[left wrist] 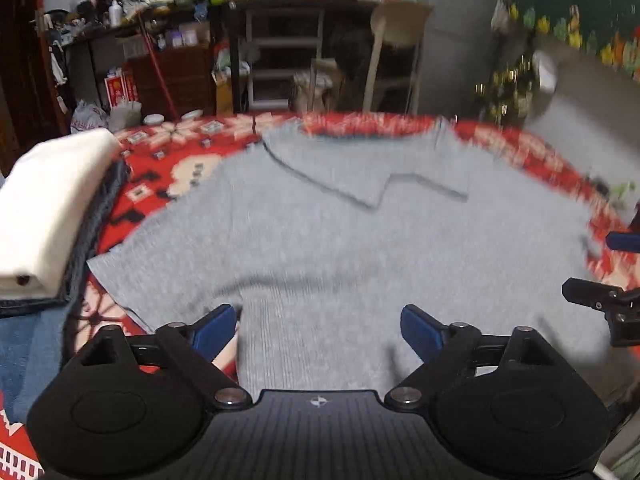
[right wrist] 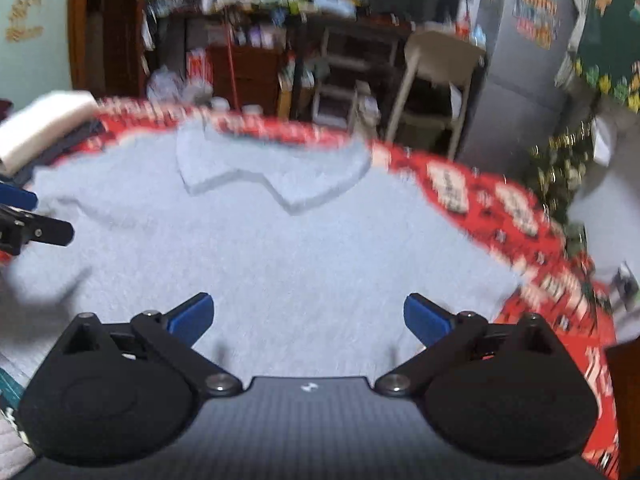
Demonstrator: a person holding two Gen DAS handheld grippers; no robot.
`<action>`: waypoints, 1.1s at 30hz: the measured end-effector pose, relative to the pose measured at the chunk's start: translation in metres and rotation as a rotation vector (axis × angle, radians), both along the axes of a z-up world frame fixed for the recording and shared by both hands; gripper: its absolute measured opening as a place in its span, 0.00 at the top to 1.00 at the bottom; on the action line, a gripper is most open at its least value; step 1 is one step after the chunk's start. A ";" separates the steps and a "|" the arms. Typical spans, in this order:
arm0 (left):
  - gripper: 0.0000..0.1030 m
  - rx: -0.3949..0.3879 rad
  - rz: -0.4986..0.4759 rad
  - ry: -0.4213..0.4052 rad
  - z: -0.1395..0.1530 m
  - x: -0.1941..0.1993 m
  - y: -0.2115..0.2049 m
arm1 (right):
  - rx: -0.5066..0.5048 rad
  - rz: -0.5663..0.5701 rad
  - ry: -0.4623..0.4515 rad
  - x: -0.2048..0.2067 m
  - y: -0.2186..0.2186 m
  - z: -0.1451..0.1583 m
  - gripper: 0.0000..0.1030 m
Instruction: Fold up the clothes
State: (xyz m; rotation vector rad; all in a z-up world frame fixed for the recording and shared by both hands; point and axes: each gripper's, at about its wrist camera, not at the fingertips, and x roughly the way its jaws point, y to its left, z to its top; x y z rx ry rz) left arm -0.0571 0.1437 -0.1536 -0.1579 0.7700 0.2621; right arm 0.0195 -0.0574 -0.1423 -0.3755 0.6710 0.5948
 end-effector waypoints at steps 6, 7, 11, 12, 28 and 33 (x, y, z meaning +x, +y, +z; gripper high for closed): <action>0.36 -0.076 0.029 0.023 -0.018 -0.003 0.011 | 0.021 -0.001 0.066 -0.001 -0.003 -0.024 0.01; 0.39 -0.059 0.030 0.027 -0.019 -0.006 0.010 | 0.017 -0.002 0.084 -0.001 -0.003 -0.028 0.01; 0.47 -0.030 0.016 0.045 -0.018 -0.018 0.002 | 0.064 -0.021 0.151 -0.002 -0.015 -0.034 0.01; 0.47 -0.026 0.008 0.050 -0.018 -0.022 0.000 | 0.074 -0.026 0.164 -0.003 -0.018 -0.035 0.01; 0.79 -0.365 0.102 0.057 -0.003 -0.083 0.033 | 0.108 -0.042 0.143 -0.046 -0.044 -0.020 0.10; 0.94 -0.371 0.086 0.095 -0.008 -0.086 0.029 | 0.105 0.015 0.142 -0.056 -0.039 -0.014 0.37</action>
